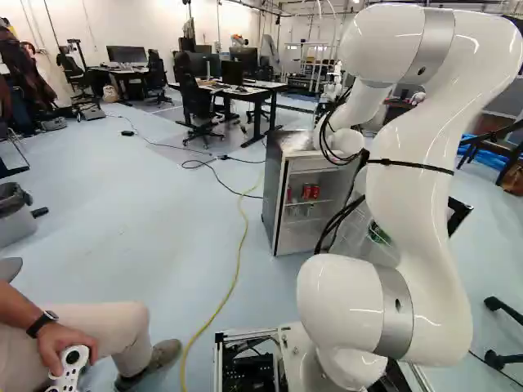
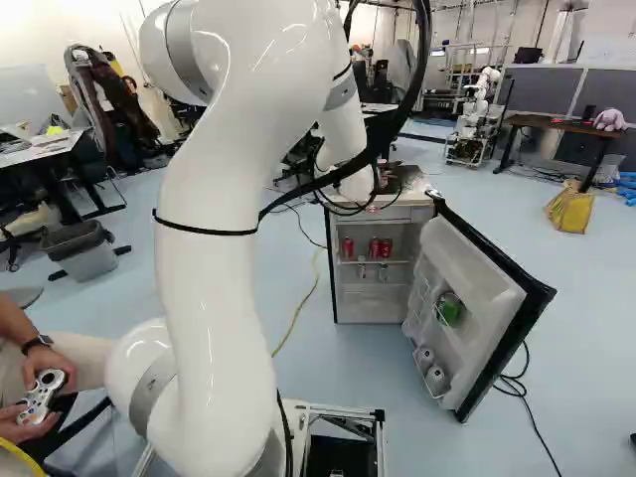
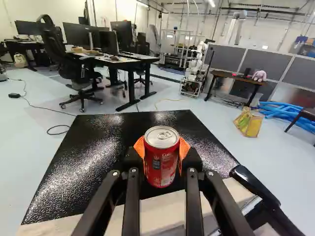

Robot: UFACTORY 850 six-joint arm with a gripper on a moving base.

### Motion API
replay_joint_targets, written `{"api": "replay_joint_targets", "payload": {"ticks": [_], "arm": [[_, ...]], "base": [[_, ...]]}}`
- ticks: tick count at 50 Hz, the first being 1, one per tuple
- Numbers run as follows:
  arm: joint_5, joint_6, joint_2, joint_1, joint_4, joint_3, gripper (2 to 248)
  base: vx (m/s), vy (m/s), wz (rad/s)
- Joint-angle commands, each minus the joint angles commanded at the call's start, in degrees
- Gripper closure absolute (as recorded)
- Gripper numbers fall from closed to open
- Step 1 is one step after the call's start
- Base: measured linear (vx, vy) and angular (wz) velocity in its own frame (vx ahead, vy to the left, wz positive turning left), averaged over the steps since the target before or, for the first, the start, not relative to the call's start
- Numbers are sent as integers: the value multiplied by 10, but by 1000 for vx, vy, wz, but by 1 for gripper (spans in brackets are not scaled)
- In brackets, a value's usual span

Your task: Grab a drink from the fridge

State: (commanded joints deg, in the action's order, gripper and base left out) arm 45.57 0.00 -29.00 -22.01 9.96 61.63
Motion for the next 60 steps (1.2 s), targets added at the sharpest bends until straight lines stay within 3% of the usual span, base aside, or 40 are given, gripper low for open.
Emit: {"api": "replay_joint_targets", "payload": {"ticks": [20,60], "arm": [[-29,0,-16,3,-34,21,163],[-31,0,-26,4,-36,26,163]], "base": [[0,0,0],[0,0,0]]}}
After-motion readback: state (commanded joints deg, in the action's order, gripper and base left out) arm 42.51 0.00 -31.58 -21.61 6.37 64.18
